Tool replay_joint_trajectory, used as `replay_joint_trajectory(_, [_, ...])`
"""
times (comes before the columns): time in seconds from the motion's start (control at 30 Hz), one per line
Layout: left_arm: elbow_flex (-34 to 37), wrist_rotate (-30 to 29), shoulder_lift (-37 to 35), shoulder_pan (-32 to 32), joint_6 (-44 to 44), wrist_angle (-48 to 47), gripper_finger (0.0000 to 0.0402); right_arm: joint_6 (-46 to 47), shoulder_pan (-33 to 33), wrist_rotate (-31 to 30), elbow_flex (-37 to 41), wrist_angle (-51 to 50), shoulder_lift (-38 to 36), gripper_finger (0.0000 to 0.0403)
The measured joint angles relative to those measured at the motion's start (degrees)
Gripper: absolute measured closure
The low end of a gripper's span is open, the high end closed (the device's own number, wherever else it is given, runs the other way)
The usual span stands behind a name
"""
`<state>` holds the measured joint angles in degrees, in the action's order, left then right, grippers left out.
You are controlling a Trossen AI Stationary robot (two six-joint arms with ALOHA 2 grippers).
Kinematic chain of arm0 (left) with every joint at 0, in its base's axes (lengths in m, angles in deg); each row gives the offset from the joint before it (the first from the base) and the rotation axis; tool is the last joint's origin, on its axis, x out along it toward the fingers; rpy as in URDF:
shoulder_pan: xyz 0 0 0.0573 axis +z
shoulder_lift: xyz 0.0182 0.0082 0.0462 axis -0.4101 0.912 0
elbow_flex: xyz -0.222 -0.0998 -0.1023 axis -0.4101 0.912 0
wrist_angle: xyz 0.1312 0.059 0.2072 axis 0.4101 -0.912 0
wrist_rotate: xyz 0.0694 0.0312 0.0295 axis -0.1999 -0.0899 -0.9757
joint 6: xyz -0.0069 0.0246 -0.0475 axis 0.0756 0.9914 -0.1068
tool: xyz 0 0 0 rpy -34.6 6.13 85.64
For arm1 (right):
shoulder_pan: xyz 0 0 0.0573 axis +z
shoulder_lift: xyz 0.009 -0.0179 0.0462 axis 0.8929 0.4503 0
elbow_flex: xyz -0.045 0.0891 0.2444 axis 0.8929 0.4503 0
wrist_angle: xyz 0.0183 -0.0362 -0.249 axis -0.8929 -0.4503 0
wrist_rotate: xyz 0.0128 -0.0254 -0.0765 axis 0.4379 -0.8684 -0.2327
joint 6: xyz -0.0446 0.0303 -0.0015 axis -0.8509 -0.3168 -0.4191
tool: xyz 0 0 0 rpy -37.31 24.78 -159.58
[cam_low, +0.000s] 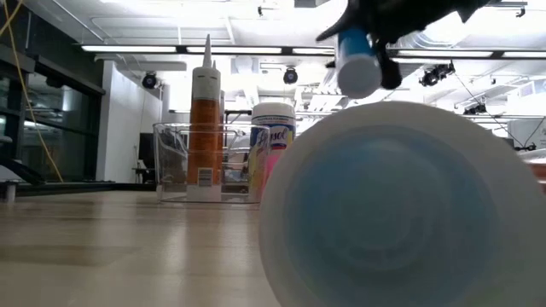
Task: Pick & place silicon tubes, Sealant and Lysol wipes
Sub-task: Put the left blue sealant into the pink container
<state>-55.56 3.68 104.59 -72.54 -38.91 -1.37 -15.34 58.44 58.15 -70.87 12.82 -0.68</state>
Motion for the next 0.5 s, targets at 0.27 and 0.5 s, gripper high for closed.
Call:
replay_joint_trajectory(0.27, [0.0,-2.9,0.0,-5.0,-13.1,-11.8,0.0056,-1.5,-12.4,11.4,-5.7,-4.2,8.9,0.0214])
replay_joint_trajectory(0.5, [0.0,-3.1,0.0,-6.9,-17.9,-15.6,0.0056,-2.6,-16.2,14.6,-19.1,-15.4,21.2,0.0214])
